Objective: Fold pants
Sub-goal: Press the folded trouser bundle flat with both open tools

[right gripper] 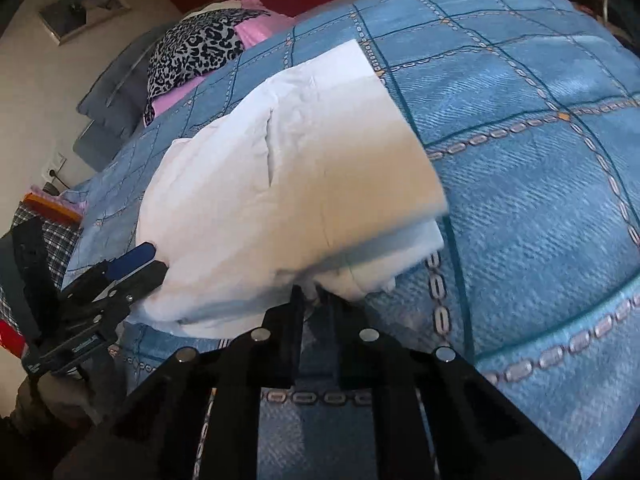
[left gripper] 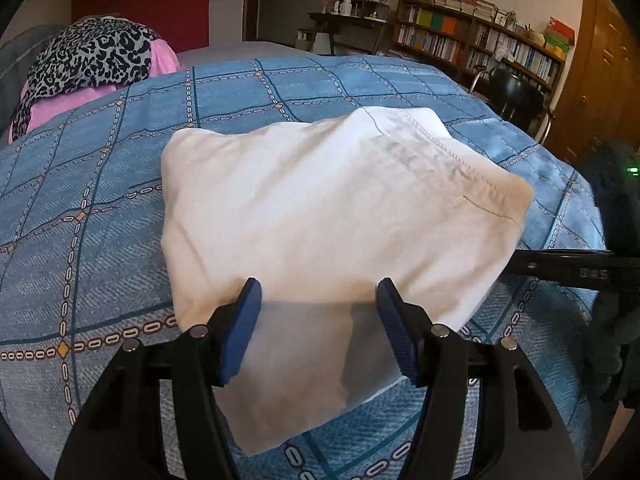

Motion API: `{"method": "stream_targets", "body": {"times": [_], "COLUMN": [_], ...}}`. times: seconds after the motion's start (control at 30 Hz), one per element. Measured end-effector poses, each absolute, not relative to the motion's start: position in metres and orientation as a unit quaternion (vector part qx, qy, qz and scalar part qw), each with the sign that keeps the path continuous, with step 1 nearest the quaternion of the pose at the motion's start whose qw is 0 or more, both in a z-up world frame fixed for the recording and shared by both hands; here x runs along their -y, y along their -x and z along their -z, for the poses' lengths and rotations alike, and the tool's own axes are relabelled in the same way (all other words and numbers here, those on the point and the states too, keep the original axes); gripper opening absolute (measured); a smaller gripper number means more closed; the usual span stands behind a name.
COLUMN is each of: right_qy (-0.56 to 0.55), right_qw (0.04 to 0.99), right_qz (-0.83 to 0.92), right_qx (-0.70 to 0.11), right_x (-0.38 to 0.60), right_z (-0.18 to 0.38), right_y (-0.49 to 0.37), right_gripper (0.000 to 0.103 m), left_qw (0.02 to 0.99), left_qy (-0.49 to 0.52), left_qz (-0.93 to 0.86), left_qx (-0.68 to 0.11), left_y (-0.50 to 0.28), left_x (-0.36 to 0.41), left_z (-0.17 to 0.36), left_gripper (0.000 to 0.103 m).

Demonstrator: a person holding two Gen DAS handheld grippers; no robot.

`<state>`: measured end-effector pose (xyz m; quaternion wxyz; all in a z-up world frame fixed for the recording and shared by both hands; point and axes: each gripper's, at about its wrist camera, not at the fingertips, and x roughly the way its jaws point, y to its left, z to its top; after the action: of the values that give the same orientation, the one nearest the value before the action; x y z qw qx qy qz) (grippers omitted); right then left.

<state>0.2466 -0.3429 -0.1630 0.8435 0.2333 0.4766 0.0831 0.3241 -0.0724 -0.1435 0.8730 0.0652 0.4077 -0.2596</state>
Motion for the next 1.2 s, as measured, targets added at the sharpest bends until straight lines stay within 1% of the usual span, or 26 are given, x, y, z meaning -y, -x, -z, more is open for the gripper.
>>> {"method": "stream_targets", "body": {"times": [0.07,0.1,0.27,0.37,0.43,0.5,0.6,0.8,1.1,1.2], "right_qy": [-0.236,-0.230,-0.171,-0.133,-0.117,-0.108,-0.119,-0.124,-0.114,-0.120], "right_qw": [0.845,0.851,0.892,0.907,0.904,0.894,0.874,0.882,0.890,0.891], "right_qz": [-0.085,-0.084,-0.049,-0.063,-0.064,-0.041,-0.019,0.003,0.005,0.002], "right_qx": [-0.473,-0.465,-0.416,-0.395,-0.406,-0.433,-0.471,-0.456,-0.441,-0.437], "right_x": [0.344,0.345,0.347,0.336,0.331,0.336,0.342,0.338,0.331,0.332], "right_z": [0.158,0.151,0.104,0.085,0.090,0.108,0.134,0.141,0.145,0.145], "right_y": [-0.236,-0.227,-0.208,-0.218,-0.232,-0.246,-0.252,-0.241,-0.243,-0.240], "right_gripper": [0.011,0.014,0.014,0.014,0.014,0.014,0.015,0.017,0.017,0.017], "left_qw": [0.874,0.875,0.876,0.877,0.878,0.878,0.877,0.875,0.881,0.883], "left_qy": [-0.072,-0.074,-0.086,-0.094,-0.097,-0.099,-0.097,-0.076,-0.156,-0.177], "left_qz": [0.257,0.256,0.252,0.247,0.246,0.247,0.252,0.260,0.207,0.179], "left_qx": [-0.406,-0.405,-0.401,-0.400,-0.399,-0.398,-0.397,-0.401,-0.397,-0.395], "left_y": [-0.321,-0.319,-0.317,-0.315,-0.314,-0.312,-0.310,-0.310,-0.284,-0.280], "left_x": [0.075,0.077,0.080,0.081,0.082,0.082,0.082,0.076,0.089,0.096], "left_z": [0.144,0.144,0.144,0.144,0.143,0.143,0.144,0.146,0.145,0.145], "left_gripper": [0.063,0.063,0.064,0.064,0.064,0.065,0.066,0.066,0.068,0.072]}}
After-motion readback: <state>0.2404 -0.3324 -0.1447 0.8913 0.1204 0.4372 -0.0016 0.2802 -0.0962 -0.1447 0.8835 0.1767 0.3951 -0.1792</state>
